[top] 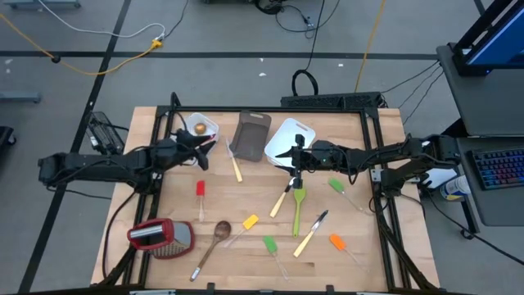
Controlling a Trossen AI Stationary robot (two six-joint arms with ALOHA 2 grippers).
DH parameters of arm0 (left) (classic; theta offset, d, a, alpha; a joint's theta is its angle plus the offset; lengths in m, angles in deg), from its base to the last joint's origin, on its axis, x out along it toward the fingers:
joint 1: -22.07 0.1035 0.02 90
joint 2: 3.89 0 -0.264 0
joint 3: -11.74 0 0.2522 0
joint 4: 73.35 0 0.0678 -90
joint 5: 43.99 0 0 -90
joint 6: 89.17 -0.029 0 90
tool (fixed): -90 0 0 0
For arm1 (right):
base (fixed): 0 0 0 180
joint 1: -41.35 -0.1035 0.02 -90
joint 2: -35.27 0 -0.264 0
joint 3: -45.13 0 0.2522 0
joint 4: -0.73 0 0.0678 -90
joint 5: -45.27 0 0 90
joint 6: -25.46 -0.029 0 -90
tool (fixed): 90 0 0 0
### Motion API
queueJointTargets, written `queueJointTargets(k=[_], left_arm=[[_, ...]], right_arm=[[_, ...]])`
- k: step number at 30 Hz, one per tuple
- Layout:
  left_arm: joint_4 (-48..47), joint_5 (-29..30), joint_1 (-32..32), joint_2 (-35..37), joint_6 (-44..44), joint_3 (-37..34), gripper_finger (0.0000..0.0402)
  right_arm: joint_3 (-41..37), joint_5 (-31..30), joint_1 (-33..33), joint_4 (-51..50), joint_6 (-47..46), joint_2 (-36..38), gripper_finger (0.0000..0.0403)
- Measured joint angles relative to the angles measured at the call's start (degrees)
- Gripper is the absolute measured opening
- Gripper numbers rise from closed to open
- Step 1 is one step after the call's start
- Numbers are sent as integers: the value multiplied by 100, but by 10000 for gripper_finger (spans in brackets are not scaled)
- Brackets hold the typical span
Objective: Pick & Place Kitchen Items
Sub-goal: Put the brown serving spoon into the left white bin
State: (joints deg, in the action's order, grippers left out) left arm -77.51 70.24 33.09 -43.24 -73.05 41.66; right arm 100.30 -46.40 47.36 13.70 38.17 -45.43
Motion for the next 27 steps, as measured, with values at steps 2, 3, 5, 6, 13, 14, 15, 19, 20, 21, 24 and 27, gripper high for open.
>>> queueJointTargets(k=[2, 3, 5, 6, 13, 14, 15, 19, 20, 21, 24, 27], left_arm=[[223, -142, -113, -2, 2, 0, 150], [371, -219, -169, -1, 4, 0, 150], [656, -295, -297, 0, -67, 0, 149], [751, -322, -358, -1, -140, 18, 149], [798, -322, -795, -170, -507, 541, 147], [746, -320, -860, -254, -567, 635, 145], [716, -320, -918, -359, -619, 742, 142], [632, -322, -1164, -830, -843, 1135, 128], [634, -322, -1232, -948, -902, 1229, 124], [633, -322, -1297, -1049, -958, 1312, 121], [584, -322, -1482, -1287, -1007, 1533, 116], [553, -322, -1625, -1456, -985, 1634, 116]], right_arm=[[0, 2, 0, 1, 0, 0, 146], [0, 1, 1, 1, 0, 0, 146], [0, 2, 1, 1, 0, 0, 146], [0, 2, 1, 1, 0, 0, 146], [-1, 2, 1, 1, -1, 0, 146], [0, 1, 1, 1, -2, 0, 146], [-2, 2, 1, 1, 0, 0, 146], [-1, 1, -1, 0, -2, 0, 146], [-1, 2, -1, -1, -2, 0, 146], [0, 2, -1, 1, -2, 0, 146], [-1, 2, -1, 1, -2, 0, 145], [-1, 0, -1, 1, 0, 0, 144]])
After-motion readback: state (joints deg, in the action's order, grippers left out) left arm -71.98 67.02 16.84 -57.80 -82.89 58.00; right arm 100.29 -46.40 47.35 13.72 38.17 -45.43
